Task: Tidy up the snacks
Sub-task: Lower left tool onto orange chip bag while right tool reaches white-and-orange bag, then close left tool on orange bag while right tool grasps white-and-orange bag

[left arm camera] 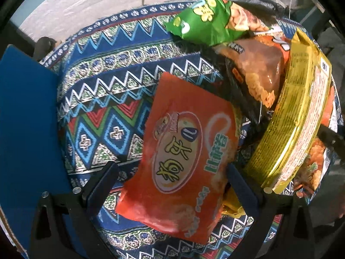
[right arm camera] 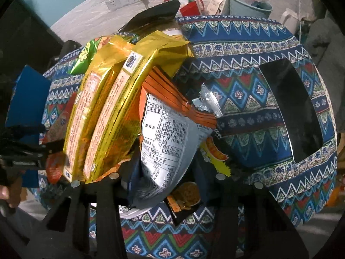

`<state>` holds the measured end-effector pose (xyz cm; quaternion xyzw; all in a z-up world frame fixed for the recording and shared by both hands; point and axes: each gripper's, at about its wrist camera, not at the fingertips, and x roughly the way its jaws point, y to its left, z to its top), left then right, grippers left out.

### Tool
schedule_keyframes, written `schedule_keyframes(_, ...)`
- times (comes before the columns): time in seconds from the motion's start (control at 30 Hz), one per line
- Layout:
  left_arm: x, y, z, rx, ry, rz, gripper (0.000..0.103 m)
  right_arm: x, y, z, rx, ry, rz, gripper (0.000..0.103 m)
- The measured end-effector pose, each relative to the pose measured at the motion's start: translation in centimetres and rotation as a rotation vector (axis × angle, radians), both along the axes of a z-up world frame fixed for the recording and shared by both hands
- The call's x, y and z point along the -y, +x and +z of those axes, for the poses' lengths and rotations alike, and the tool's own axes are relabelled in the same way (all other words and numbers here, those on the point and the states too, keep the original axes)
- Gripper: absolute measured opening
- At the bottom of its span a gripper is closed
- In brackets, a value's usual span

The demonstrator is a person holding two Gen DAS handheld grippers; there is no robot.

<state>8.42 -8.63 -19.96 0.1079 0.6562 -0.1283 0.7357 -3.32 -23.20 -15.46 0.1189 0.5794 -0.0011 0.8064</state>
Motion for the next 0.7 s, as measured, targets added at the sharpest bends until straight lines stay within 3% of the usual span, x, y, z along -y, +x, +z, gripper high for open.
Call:
schedule_keyframes(0.13, 0.2, -0.1, -1.0, -0.002, -0.013, -0.026, 0.100, 0.0, -0.2, 0.8, 0.035, -0.019, 0.009, 0.038)
schedule_keyframes(0.2, 0.8, -0.8, -0.8, 0.015, -0.011, -0.057, 0.092, 0.0, -0.5, 1.4, 0.059, -0.033, 0.017, 0.038)
schedule_keyframes(0.37, 2.5, -2.4, -0.4, 0.047, -0.025, -0.104, 0.059, -0.1, -0.7, 3.0, 0.105, -0.072, 0.046, 0.038)
schedule_keyframes(0.47, 2.9, -2.8, 0.1, 0.073, -0.013, -0.118, 0.048, -0.4, -1.1, 4.0, 0.136, -0.105, 0.055, 0.038)
schedule_keyframes(0.7, 2.2, -3.5, 1.6, 0.107, -0.006, -0.100, 0.038, -1.0, -1.5, 5.9, 0.200, -0.153, 0.072, 0.038)
